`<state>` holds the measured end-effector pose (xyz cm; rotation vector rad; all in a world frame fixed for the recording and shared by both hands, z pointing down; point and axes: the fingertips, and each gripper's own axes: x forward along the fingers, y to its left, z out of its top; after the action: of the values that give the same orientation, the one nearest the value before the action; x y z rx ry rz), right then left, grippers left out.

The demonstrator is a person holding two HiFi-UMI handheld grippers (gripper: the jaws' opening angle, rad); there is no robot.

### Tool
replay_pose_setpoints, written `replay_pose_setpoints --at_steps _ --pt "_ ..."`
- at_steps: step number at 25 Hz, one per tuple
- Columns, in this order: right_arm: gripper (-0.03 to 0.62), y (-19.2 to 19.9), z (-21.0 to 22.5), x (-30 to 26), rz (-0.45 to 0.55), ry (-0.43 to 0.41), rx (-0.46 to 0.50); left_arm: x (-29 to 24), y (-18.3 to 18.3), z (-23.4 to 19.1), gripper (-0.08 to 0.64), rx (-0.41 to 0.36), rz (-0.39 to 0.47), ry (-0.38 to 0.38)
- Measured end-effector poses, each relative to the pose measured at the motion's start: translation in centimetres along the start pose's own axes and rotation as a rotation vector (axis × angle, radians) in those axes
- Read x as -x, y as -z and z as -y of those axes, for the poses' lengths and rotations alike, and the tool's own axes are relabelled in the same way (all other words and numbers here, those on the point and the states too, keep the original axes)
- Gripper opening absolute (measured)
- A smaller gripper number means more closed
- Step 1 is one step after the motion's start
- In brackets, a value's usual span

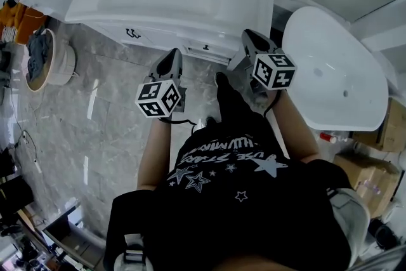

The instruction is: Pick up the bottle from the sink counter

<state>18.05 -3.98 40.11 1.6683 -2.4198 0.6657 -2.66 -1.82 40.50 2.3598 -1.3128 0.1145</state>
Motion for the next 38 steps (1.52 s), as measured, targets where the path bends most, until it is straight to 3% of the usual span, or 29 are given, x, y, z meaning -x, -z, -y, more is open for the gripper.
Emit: replay_pose_setpoints --at_steps 6,8,14,18,24,38 --pt "0.022 -2.9 3.9 -5.2 -0.001 0.024 -0.025 -6.0 -2.7 -1.2 0.008 -0.017 -0.004 -0.005" --pt "0.105 -3.7 5.6 -7.0 -0.012 0.024 -0.041 -8.2 -3.6 -1.4 0.008 -0.024 -0.002 -0.005" --pt "0.248 -6.0 9.0 -12.0 -0.026 0.009 -0.062 -13.7 -5.9 -2.3 0.008 -0.028 -0.007 -0.013" --pt "0.294 -6.7 11.0 -14.8 -0.037 0.042 -0.034 -16.5 -6.7 -2.8 0.008 -0.025 -0.012 -0.021" --pt "0.318 -6.1 14.6 -18.6 -0.109 0.107 0.026 -20.2 -7.2 -3.5 0.008 -0.024 -0.022 -0.032" --pt "0.319 -4.5 18.8 -26.6 -0.203 0.124 0.087 -26.5 -7.0 -5.5 0.008 -0.008 -0.068 -0.064"
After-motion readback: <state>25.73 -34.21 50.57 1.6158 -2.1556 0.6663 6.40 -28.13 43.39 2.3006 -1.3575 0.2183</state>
